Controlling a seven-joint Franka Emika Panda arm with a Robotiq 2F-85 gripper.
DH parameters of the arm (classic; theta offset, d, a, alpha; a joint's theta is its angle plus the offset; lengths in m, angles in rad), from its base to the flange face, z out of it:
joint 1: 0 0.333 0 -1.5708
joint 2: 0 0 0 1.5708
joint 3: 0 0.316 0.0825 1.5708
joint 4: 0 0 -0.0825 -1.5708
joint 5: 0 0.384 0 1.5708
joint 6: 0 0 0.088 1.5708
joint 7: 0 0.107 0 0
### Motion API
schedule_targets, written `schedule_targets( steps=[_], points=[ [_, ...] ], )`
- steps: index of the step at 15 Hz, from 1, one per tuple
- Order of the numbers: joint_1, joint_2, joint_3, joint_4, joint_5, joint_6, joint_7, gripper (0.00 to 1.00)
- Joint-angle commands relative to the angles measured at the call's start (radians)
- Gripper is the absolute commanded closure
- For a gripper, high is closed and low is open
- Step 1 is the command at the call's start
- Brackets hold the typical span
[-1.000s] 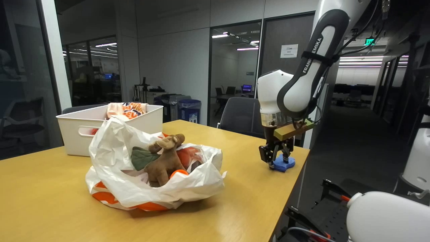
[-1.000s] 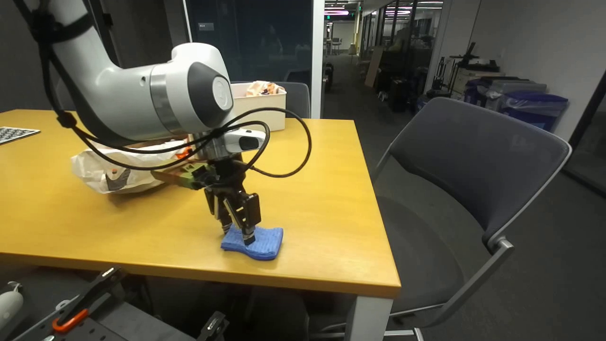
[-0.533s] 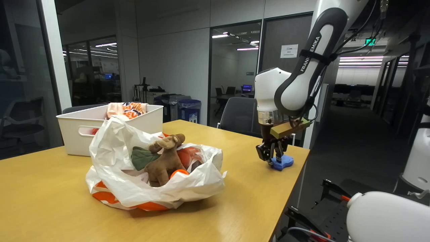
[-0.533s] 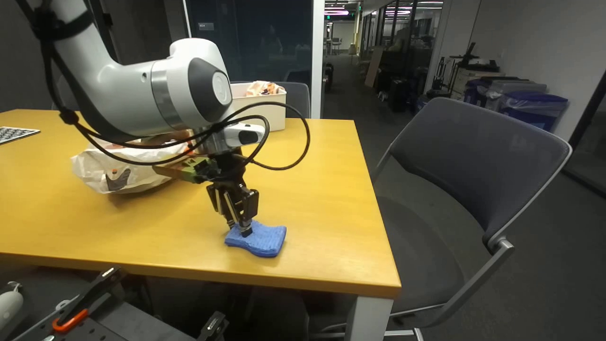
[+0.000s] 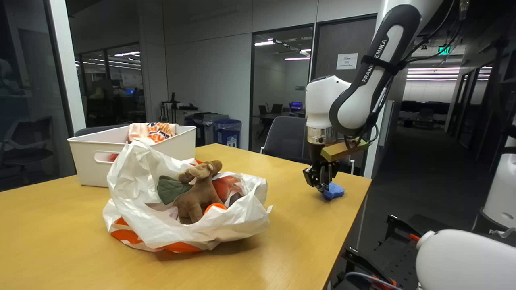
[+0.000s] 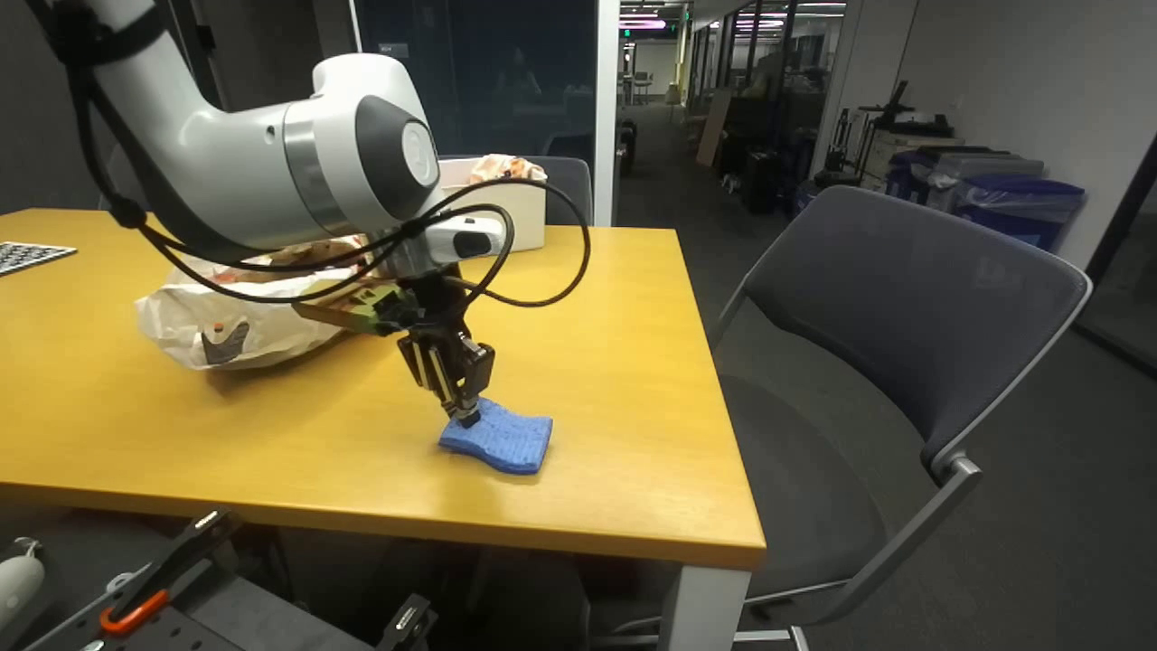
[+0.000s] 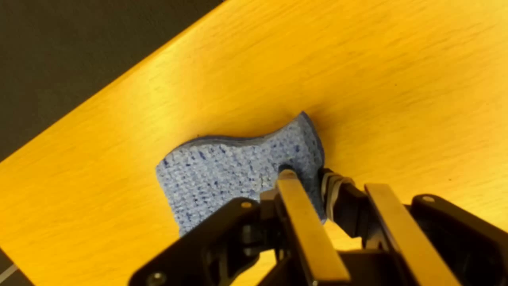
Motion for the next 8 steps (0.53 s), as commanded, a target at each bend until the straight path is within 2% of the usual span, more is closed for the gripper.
schedule_targets(
  steps=[1, 5, 8],
  points=[
    [0.010, -0.112, -0.005, -0.024, -0.084, 0.025, 0.061, 0.94],
    [0.007, -0.250, 0.017, -0.033, -0.208, 0.044, 0.125, 0.94],
    [0.028, -0.371, 0.055, -0.051, -0.246, 0.074, 0.132, 0.94]
  ],
)
